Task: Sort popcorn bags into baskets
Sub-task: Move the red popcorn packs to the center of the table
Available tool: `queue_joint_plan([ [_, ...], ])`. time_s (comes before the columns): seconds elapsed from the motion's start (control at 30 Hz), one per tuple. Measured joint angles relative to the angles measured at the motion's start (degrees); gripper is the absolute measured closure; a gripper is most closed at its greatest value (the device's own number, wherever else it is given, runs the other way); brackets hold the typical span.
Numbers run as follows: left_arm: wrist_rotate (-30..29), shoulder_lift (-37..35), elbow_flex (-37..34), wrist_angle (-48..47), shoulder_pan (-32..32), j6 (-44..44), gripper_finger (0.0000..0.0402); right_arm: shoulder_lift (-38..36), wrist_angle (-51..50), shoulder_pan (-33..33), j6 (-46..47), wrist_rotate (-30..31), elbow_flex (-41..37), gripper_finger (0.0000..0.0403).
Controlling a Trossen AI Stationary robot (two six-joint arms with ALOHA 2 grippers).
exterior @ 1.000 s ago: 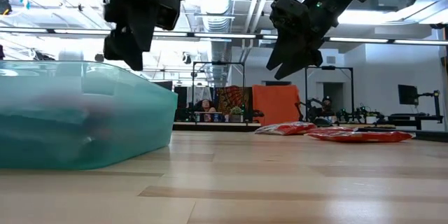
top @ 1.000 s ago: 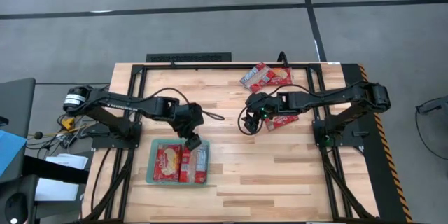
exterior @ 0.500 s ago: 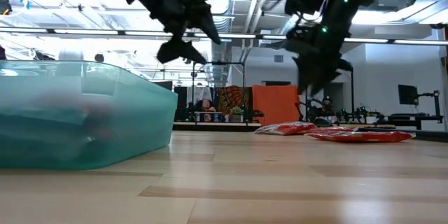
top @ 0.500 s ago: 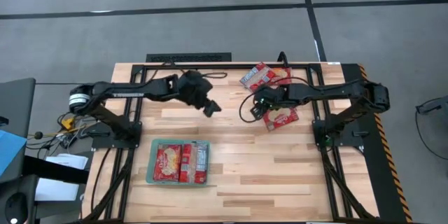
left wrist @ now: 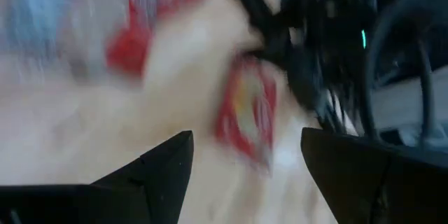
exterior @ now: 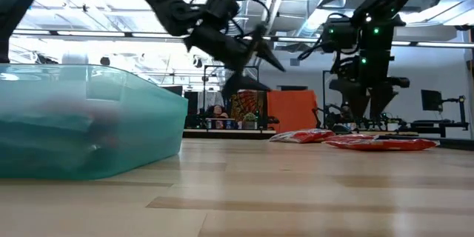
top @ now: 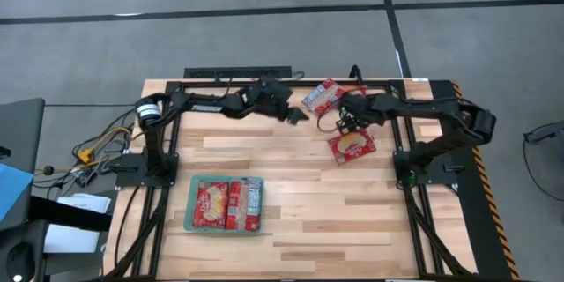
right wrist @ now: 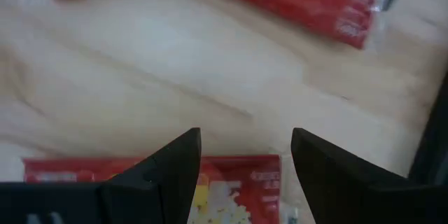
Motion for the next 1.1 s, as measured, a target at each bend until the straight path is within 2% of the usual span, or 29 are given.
queue_joint_plan([
  [0.13,-3.6,5.5,10.2,-3.7,2.7,2.8,0.0149,-0.4,5.1,-4.0,-0.8,-3.0,-0.8,0.0154],
  [0.3,0.4,15.6,23.2,-10.5,6.9,1.6,0.0149,-0.5,11.2,-7.3,-3.3,-8.1,-0.9,0.0154],
  [0.53,1.2,27.1,40.8,-26.4,8.9,6.5,0.0149,-0.4,12.6,-8.9,-5.2,-8.7,-0.9,0.0154],
  [0.67,-3.6,30.8,49.0,-35.1,8.8,9.8,0.0149,-0.4,12.6,-9.1,-5.2,-8.7,-0.9,0.0154],
  [0.73,-6.0,32.5,51.7,-38.7,8.8,10.3,0.0149,-0.4,12.5,-9.1,-5.1,-8.8,-0.9,0.0154],
  [0.9,-2.2,34.7,55.1,-41.2,8.9,6.4,0.0149,-0.4,12.1,-8.9,-2.9,-8.9,-0.9,0.0154],
  [1.1,-4.6,34.7,54.4,-42.7,8.2,3.6,0.0151,-0.4,12.2,-8.9,-2.1,-8.9,-0.9,0.0154],
])
